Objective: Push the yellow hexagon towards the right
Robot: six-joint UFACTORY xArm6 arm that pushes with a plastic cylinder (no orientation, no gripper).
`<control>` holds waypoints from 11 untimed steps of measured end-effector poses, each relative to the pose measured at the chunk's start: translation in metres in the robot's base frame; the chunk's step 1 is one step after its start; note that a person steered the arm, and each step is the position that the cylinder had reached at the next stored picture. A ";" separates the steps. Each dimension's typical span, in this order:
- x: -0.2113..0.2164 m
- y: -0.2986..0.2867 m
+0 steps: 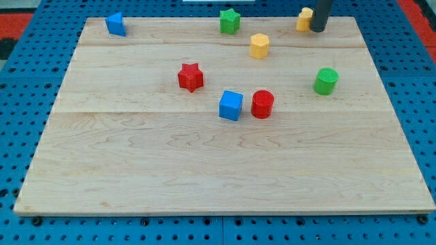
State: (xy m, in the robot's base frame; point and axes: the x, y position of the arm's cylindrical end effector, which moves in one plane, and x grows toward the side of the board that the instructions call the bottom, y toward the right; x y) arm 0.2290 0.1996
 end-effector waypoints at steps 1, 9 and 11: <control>0.024 -0.016; 0.039 -0.267; 0.026 -0.305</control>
